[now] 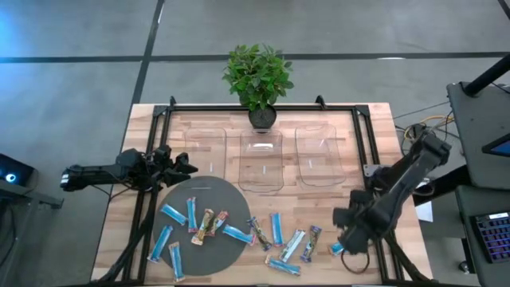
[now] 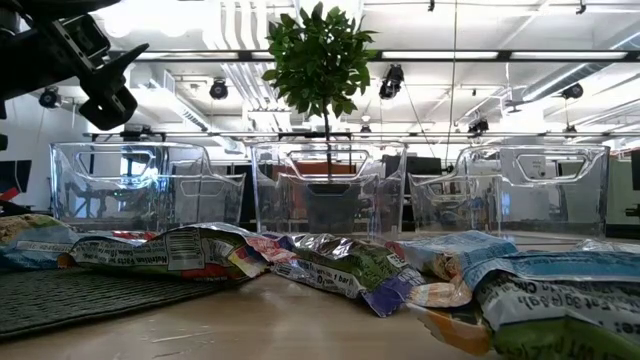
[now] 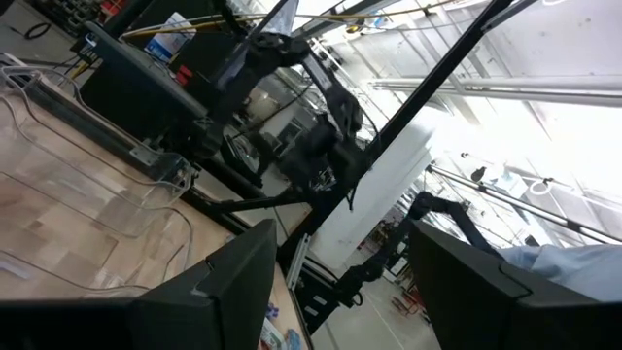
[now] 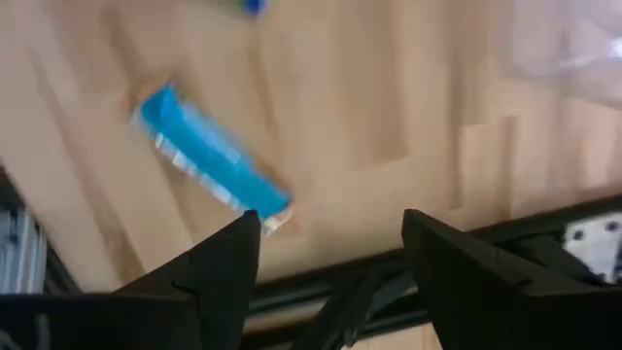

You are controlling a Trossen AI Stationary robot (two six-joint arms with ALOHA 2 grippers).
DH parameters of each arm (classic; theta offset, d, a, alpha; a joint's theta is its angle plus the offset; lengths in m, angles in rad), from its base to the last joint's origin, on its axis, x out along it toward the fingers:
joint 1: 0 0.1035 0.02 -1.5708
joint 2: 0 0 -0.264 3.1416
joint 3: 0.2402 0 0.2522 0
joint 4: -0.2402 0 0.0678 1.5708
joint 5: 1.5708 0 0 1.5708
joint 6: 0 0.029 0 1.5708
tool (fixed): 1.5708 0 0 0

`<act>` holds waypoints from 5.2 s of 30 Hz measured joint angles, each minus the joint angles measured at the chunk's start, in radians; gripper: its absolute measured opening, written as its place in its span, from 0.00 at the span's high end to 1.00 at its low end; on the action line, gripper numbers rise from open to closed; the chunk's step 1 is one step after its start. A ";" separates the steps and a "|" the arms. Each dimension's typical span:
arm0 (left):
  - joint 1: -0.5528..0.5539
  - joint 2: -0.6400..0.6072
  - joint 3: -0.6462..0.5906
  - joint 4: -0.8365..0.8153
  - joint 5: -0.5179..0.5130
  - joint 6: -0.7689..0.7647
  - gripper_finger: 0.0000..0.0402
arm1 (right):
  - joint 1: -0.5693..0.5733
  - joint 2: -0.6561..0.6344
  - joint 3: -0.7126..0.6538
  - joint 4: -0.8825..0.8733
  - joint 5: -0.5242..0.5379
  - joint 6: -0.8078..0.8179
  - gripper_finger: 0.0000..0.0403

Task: Pick and place Granola Bars by type
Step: Put the yellow granola bar into the right transparent bin, then put the blue granola bar into the middle transparent bin

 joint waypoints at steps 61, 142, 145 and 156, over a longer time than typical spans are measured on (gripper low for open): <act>0.000 0.000 0.000 -0.003 0.000 0.000 0.46 | -0.031 -0.032 -0.213 0.516 0.077 0.327 0.85; -0.005 0.226 0.169 0.229 -0.218 -0.359 0.46 | -0.372 -0.388 -0.265 0.391 -0.011 0.582 0.41; -0.005 0.266 0.168 0.227 -0.198 -0.352 0.46 | -0.320 -0.316 -0.266 0.432 -0.022 0.700 0.41; -0.005 0.347 0.166 0.211 -0.115 -0.360 0.46 | -0.244 0.001 -0.229 0.601 -0.138 0.877 0.40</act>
